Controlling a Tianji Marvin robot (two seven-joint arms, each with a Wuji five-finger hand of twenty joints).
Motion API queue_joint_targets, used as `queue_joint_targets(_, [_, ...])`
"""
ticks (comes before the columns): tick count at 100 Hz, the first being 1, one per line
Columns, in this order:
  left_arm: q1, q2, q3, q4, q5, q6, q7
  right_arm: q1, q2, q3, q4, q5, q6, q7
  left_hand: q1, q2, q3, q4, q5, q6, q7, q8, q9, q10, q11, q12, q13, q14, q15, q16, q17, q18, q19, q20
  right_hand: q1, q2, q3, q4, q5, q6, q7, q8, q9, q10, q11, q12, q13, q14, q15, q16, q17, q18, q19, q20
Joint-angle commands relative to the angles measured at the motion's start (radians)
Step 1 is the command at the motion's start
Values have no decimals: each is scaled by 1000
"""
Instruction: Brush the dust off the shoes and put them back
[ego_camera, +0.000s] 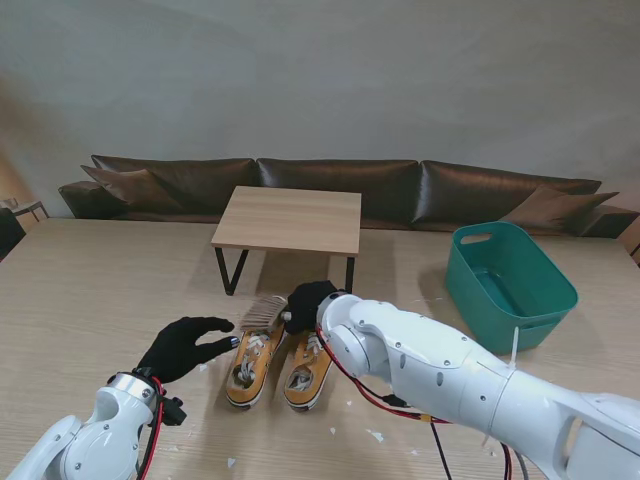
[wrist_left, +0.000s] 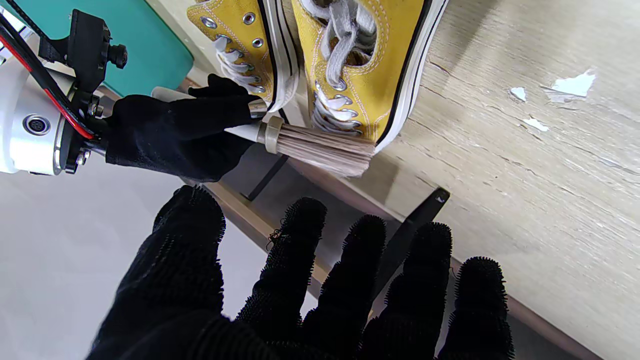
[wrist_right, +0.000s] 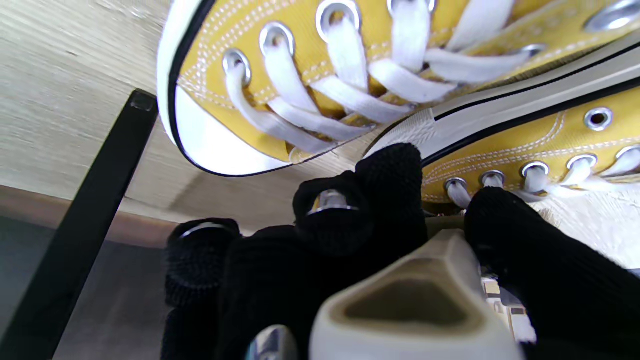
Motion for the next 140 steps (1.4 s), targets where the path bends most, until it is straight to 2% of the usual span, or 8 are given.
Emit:
queue_joint_targets(1, [5,-3,0,-8,0,6,-17,-3,15,2,-12,-10,2,25,32,40,-25,46,17,13,0,-1,4,7,2,-8,-14,11,-5,-1,-16,4,-27,-3,5,75,79,31,101,63,12,-5,82,-50,84,12,-11,-175,59,-4,468,-13,68,-6])
queue_joint_targets(20, [3,-2,1,-8,0,7,-23,-19,61,29,-52,-38,-8,70,32,41,-25,46,20,13,2,-1,5,6,2,-7,-12,10,-4,0,-16,4,-27,-3,6,78,75,31,100,61,11,-5,82,-50,83,13,-11,-175,58,-5,468,-13,68,-7])
queue_joint_targets(49, [3,-3,-2,-9,2,4,-22,-46,129,83,-117,-117,-61,143,34,42,-24,46,21,15,2,-1,6,7,2,-7,-12,11,-4,0,-15,4,-27,-3,4,85,68,31,94,55,10,-4,81,-53,79,12,-10,-181,56,-9,467,-16,64,-9])
queue_joint_targets(61, [6,-3,-6,-10,4,3,-16,-65,147,126,-149,-145,-72,168,34,42,-24,46,20,15,2,0,6,8,2,-7,-12,12,-5,0,-16,5,-27,-3,3,83,69,32,94,52,11,-3,82,-55,77,13,-10,-183,56,-10,467,-17,63,-11])
queue_joint_targets(74, [6,-3,-5,-11,4,5,-17,-100,156,185,-197,-166,-70,174,35,43,-24,46,20,15,1,-1,7,7,3,-7,-11,10,-4,0,-15,5,-27,-3,5,82,69,32,93,53,10,-3,82,-55,77,14,-11,-178,57,-11,467,-17,63,-11])
queue_joint_targets(87, [5,-2,-4,-11,3,7,-22,-128,154,222,-234,-178,-69,159,35,44,-23,46,21,16,2,0,6,7,2,-7,-12,12,-5,0,-15,5,-27,-3,6,81,70,32,94,57,11,-3,82,-51,76,14,-11,-177,58,-11,467,-12,63,-11])
queue_joint_targets(97, [4,-2,-4,-11,2,7,-23,-133,143,221,-239,-170,-56,127,36,45,-22,46,22,17,2,0,10,10,3,-7,-10,15,-4,0,-14,6,-26,-2,7,78,74,32,95,60,11,-4,82,-50,76,14,-11,-174,59,-10,467,-10,64,-10])
queue_joint_targets(140, [2,-1,3,-11,-2,16,-30,-64,63,72,-110,-55,-10,34,37,46,-22,47,25,19,3,0,14,11,4,-6,-6,15,0,2,-11,9,-25,-1,2,79,75,31,95,56,13,-6,82,-53,78,17,-11,-178,59,-9,467,-12,65,-9])
